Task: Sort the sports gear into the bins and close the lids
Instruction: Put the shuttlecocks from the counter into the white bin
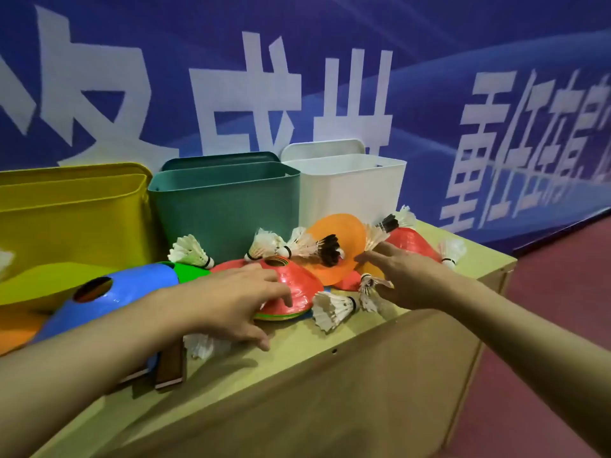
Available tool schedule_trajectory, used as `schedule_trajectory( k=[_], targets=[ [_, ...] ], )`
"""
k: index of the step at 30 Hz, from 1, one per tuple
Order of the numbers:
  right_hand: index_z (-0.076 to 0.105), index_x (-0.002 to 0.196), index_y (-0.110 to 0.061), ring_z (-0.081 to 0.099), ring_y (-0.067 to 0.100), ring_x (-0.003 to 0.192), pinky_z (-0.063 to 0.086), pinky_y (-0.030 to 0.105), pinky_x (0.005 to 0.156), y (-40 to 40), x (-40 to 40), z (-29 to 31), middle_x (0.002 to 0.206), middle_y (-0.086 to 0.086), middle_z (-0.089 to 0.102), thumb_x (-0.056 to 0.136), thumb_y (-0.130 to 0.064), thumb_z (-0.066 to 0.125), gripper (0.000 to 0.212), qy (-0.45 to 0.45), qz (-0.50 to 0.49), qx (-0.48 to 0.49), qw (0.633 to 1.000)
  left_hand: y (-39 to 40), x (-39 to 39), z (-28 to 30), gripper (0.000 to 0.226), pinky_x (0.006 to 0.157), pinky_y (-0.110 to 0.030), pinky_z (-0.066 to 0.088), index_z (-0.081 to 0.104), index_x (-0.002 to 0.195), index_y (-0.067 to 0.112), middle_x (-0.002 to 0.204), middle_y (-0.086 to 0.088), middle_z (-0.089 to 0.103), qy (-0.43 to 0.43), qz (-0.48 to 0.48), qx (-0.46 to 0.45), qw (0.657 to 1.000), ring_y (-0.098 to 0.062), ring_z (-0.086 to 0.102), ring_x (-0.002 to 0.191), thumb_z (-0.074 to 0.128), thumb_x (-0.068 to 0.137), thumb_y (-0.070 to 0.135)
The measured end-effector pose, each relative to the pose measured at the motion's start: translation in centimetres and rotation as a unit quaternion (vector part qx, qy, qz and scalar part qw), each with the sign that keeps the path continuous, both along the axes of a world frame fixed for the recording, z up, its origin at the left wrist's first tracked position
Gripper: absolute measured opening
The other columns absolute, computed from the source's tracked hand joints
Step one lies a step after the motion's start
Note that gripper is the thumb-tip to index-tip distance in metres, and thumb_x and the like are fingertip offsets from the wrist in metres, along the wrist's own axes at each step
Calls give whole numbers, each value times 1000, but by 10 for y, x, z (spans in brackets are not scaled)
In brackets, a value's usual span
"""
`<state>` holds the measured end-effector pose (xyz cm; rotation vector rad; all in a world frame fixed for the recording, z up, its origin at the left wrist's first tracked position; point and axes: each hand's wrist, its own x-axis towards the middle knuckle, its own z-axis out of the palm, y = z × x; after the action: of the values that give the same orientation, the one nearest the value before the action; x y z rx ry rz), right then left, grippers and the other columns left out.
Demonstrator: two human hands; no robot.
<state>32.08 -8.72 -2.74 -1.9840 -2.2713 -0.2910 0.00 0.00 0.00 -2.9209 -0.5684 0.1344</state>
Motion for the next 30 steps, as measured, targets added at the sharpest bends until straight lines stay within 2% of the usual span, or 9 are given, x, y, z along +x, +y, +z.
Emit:
schedule_trajectory(
  k=[3,6,10,12,15,19,25,27,30],
  targets=[
    [34,147,-41,64,19,100,61,37,69,4,1,-7,142,-5,43,98,-37,59,56,-2,-13,30,999,11,-1,-2,94,103,-29,36,28,142,54,132,17,29,-1,21,-27,999,-6,28,120,76,65,78],
    [46,139,-40,64,18,104,61,37,69,10,6,-15,139,-6,48,98,-32,59,44,-6,-5,40,999,14,4,0,104,106,-30,36,23,143,52,132,15,24,-14,28,-32,999,-8,28,122,80,60,77],
    [36,148,-36,63,14,97,60,34,70,11,11,-16,132,-4,57,96,-18,64,62,69,-13,61,996,24,15,15,121,114,-37,36,7,149,56,149,15,17,25,68,-41,997,-14,20,139,85,57,74],
    [33,150,-33,60,11,84,56,31,66,10,13,-14,116,-4,64,94,-9,61,68,95,-18,68,993,29,21,17,122,115,-39,36,10,152,55,154,13,23,74,73,-37,994,-15,14,143,83,57,77],
    [45,143,-32,63,13,77,56,29,62,7,17,5,96,-9,68,97,-13,58,51,139,-48,90,985,37,28,19,107,112,-36,37,25,151,53,149,14,35,90,68,-33,993,-14,20,136,79,62,79],
    [65,125,-32,67,10,75,56,26,56,-1,14,46,105,-10,67,101,-17,52,30,230,-62,121,964,51,30,23,89,105,-23,29,29,154,48,153,15,34,56,62,-34,996,-9,27,129,77,80,61],
    [68,95,-16,68,6,54,51,18,50,59,12,129,81,0,74,100,-24,59,13,315,-35,272,909,67,25,25,74,100,-20,39,41,150,41,141,14,44,32,87,-42,995,-8,44,126,71,85,61],
    [67,104,-13,67,2,51,50,13,49,102,13,161,99,8,72,102,-19,57,12,343,-59,284,893,68,28,31,58,92,-15,40,48,146,41,136,13,48,20,83,-32,996,-7,49,120,60,93,61],
    [55,137,-12,72,14,62,62,27,60,145,24,184,117,7,57,104,-19,52,33,345,-141,247,894,68,35,41,40,93,-22,43,57,136,41,125,11,54,6,72,1,997,-8,55,113,51,99,56]
  ],
)
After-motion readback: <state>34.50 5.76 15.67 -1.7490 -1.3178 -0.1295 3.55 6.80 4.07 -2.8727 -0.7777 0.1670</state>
